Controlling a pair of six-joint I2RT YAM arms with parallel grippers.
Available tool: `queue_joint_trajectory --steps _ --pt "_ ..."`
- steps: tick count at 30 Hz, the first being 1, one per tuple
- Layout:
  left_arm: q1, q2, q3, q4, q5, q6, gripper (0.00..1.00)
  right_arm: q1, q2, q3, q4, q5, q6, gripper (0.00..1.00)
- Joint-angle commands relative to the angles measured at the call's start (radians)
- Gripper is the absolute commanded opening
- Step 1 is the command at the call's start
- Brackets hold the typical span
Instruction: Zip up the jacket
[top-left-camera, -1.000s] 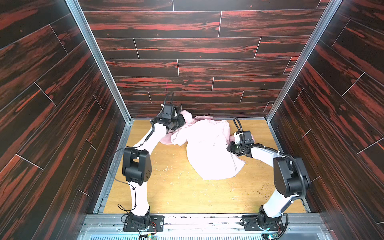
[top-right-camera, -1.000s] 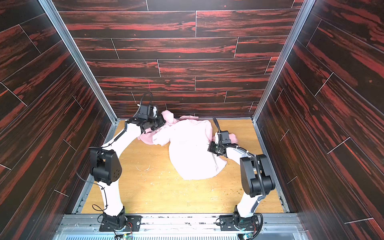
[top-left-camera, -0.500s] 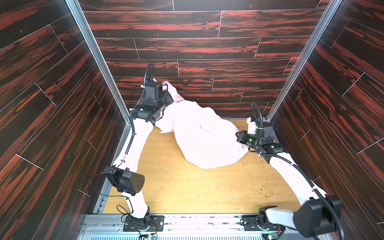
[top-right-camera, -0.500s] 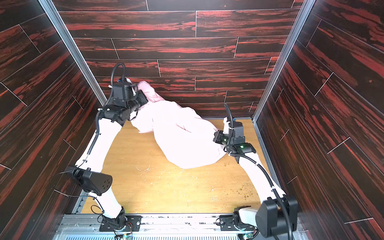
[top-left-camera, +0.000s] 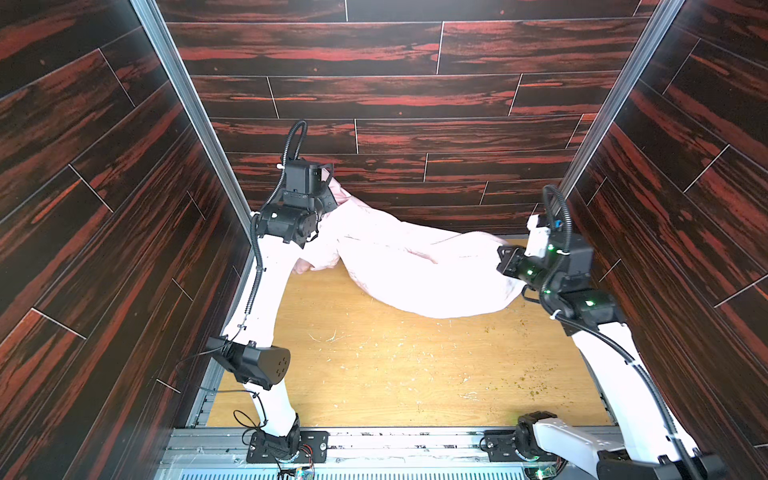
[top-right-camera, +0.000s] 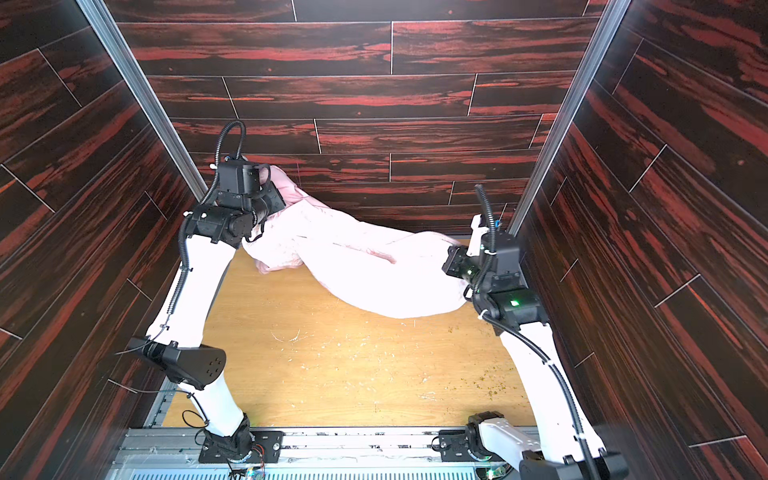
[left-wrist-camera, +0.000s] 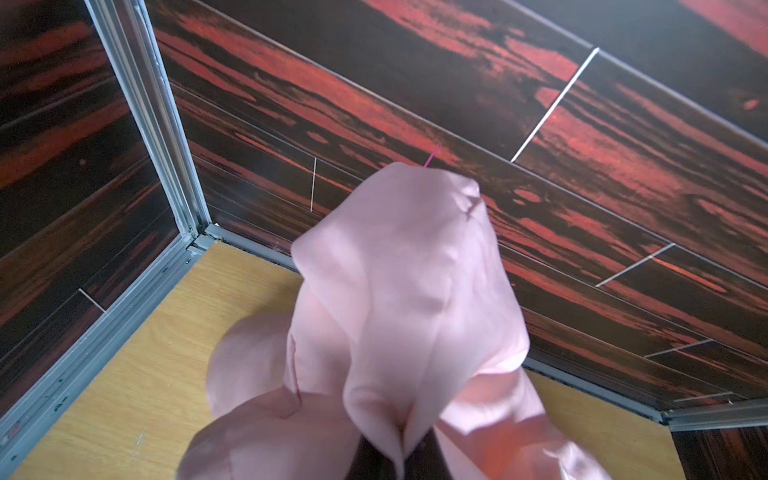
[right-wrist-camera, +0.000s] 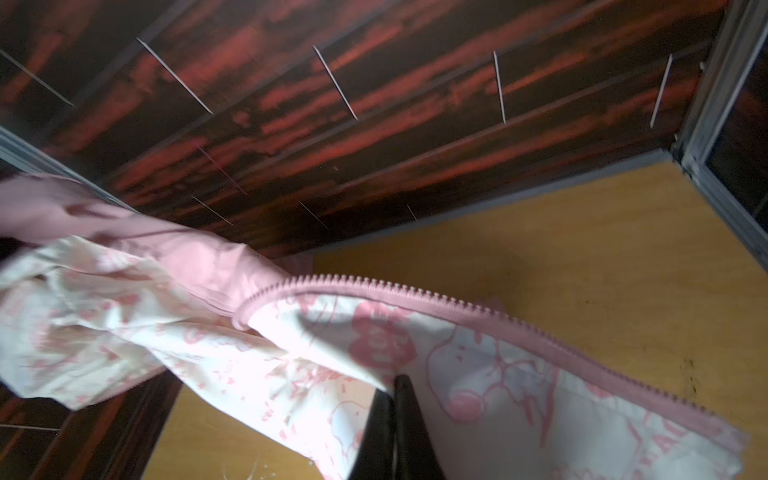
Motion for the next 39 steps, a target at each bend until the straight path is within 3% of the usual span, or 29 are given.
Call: queue_joint_trajectory --steps 1,8,13,18,27,31,34,39 --pt "-0.035 -0.149 0.06 0.019 -0.035 0.037 0.0 -0.002 -0.029 0.073 -0.062 -0.069 -0.028 0.0" --pt "-0.085 -0.197 0.141 -0.003 -0.03 0.047 0.0 -0.001 -0.084 0.169 -0.072 -0.162 -0.037 0.0" --pt "-0.087 -0.146 0.144 -0.066 -0.059 0.056 0.0 -0.002 -0.019 0.197 -0.119 -0.156 -0.022 0.0" --pt "-0.083 0.014 0.159 -0.142 -0.059 0.077 0.0 -0.002 0.107 0.162 -0.157 -0.082 -0.028 0.0" --pt "-0.044 0.4 0.364 -0.191 0.01 0.06 0.0 -0.003 0.378 0.091 -0.052 0.162 -0.013 0.0" --pt "-0.006 0.538 0.5 -0.189 0.047 0.017 0.12 -0.012 0.521 0.149 -0.053 0.261 0.004 0.0" --pt "0.018 0.555 0.502 -0.179 0.055 -0.006 0.23 -0.011 0.547 0.149 -0.013 0.187 -0.011 0.0" --pt "0.06 0.522 0.373 -0.114 0.09 -0.016 0.25 0.048 0.429 0.011 0.155 -0.067 -0.096 0.0"
